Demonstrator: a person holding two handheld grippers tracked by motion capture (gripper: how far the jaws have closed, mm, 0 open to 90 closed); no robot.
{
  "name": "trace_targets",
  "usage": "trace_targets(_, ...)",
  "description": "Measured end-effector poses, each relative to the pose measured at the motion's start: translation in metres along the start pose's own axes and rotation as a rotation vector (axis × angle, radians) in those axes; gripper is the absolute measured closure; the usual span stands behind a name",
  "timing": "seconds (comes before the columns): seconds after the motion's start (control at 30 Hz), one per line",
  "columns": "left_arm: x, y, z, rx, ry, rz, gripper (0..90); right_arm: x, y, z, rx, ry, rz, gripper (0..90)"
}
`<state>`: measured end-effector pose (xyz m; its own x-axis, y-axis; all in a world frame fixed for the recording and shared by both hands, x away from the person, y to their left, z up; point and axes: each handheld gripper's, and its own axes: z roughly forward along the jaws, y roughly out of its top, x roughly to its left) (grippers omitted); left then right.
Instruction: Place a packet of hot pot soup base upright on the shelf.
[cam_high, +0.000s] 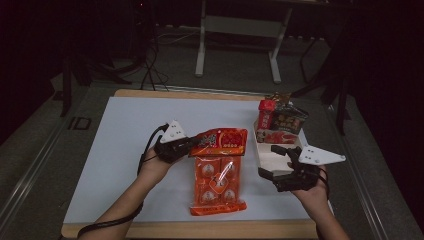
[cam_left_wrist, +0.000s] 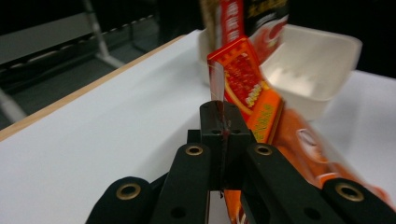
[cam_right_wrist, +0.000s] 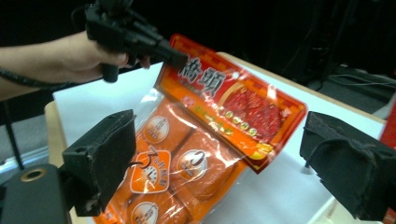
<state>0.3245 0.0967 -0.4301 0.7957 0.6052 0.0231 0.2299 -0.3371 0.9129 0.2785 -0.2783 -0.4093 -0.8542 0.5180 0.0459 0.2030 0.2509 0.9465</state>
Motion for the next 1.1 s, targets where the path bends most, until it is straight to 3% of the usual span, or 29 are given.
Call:
trace_targets(0.17,-0.005,0.003,-0.011,-0.056,-0.066,0.042,90.0,0.002,0.002,0.004,0.011,-0.006,-0.013,11.6)
trace_targets(0.3,-0.008,0.001,-0.018,-0.085,-0.093,0.079,90.0,0.002,0.003,0.006,0.016,-0.003,-0.013,13.3)
trace_targets(0.63,-0.014,-0.002,-0.029,-0.145,-0.177,0.102,90.0,-0.004,0.009,0.012,0.013,-0.005,0.006,14.5)
trace_targets(0.7,-0.014,-0.004,-0.033,-0.168,-0.206,0.109,90.0,-0.007,0.01,0.017,0.014,-0.002,0.012,14.4)
trace_targets(0.83,-0.016,-0.006,-0.037,-0.2,-0.215,0.142,90.0,-0.012,0.01,0.025,0.03,-0.006,0.022,14.4)
trace_targets(0.87,-0.016,-0.006,-0.037,-0.204,-0.237,0.138,90.0,-0.014,0.01,0.027,0.034,-0.008,0.027,14.4)
trace_targets(1.0,-0.019,-0.007,-0.039,-0.225,-0.261,0.17,90.0,-0.02,0.009,0.036,0.05,0.035,0.051,16.6)
trace_targets(1.1,-0.018,-0.007,-0.04,-0.231,-0.271,0.168,90.0,-0.022,0.008,0.045,0.072,0.062,0.055,21.7)
